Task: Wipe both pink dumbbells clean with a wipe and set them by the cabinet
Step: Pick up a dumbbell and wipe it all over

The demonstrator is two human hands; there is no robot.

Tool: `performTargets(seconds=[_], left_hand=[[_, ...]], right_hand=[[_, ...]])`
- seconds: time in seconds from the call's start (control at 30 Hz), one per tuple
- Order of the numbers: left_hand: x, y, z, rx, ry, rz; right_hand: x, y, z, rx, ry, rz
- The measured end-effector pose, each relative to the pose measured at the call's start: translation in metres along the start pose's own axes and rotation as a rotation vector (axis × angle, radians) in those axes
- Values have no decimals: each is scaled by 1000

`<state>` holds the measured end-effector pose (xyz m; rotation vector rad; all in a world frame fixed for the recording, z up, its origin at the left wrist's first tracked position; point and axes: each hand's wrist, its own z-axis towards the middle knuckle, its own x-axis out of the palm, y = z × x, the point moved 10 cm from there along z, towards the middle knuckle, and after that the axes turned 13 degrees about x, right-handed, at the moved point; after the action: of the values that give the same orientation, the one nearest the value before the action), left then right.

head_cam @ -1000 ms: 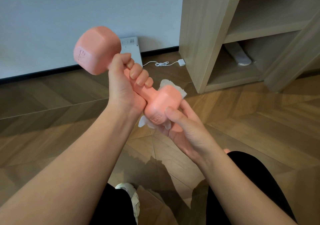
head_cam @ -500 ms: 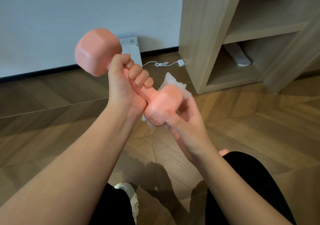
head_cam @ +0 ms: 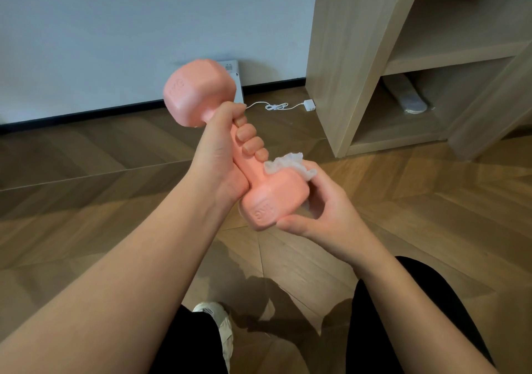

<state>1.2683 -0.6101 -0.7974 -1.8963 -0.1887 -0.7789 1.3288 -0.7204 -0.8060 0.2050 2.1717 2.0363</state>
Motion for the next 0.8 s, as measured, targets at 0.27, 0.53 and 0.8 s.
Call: performTargets(seconds=[0.27,0.53,0.8], left_hand=[[-3,6,-3,-62,17,72],[-2,13,-7,-88,97,193],[-10,6,-2,-43,22,267]], right_hand=[[-4,12,-5,-83,-111,-268],[10,-2,-1,32,16,-355],[6,16,-8,-132,-149,-461]])
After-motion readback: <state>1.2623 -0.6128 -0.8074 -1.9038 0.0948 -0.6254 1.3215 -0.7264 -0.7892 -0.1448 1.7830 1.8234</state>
